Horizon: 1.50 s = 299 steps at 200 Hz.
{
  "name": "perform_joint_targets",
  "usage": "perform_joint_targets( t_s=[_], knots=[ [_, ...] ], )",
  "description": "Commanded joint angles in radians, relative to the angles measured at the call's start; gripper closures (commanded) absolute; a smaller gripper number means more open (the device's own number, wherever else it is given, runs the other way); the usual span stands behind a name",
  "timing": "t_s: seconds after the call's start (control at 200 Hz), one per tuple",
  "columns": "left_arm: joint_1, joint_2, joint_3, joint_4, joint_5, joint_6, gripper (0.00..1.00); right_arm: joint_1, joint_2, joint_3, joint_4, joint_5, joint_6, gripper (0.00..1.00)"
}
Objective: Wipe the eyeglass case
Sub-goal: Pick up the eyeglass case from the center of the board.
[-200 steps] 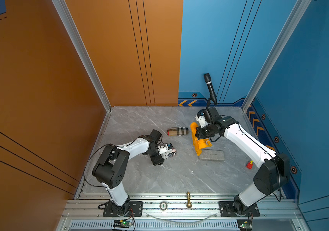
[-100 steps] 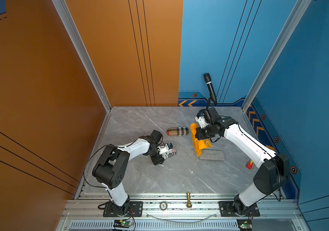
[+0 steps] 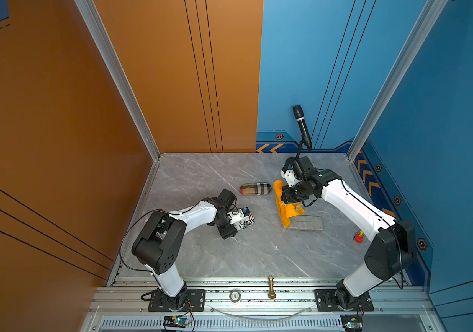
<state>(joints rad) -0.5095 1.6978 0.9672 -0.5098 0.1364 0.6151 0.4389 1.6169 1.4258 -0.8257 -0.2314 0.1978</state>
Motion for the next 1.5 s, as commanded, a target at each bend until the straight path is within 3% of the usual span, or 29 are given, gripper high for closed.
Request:
perform_joint_targets(
  t_s=[0.0,0.265,0.511,0.701,0.941,1.236,1.492],
  knots=[
    [-0.005,0.011,-0.045,-0.052,-0.052,-0.004,0.27,-0.004,-0.043,-0.013,0.02,-0.001,-0.018,1.0],
    [-0.002,0.023,-0.035,-0.053,-0.06,-0.011,0.28,-0.008,-0.042,-0.014,0.024,-0.008,-0.018,1.0],
    [-0.021,0.015,-0.046,-0.037,-0.09,-0.014,0.45,-0.006,-0.05,-0.018,0.026,-0.011,-0.017,1.0],
    [-0.029,-0.066,-0.03,-0.029,-0.1,-0.054,0.51,0.0,-0.07,-0.033,0.043,-0.056,-0.002,1.0],
    [-0.133,-0.157,0.054,-0.007,-0.084,-0.169,0.53,0.042,-0.102,-0.078,0.087,-0.158,0.044,1.0],
    [-0.261,-0.152,0.136,0.133,-0.098,-0.256,0.57,0.102,-0.109,-0.165,0.161,-0.201,0.076,1.0],
    [-0.296,-0.175,0.072,0.397,-0.099,-0.348,0.6,0.105,-0.131,-0.307,0.322,-0.392,0.19,1.0]
  ],
)
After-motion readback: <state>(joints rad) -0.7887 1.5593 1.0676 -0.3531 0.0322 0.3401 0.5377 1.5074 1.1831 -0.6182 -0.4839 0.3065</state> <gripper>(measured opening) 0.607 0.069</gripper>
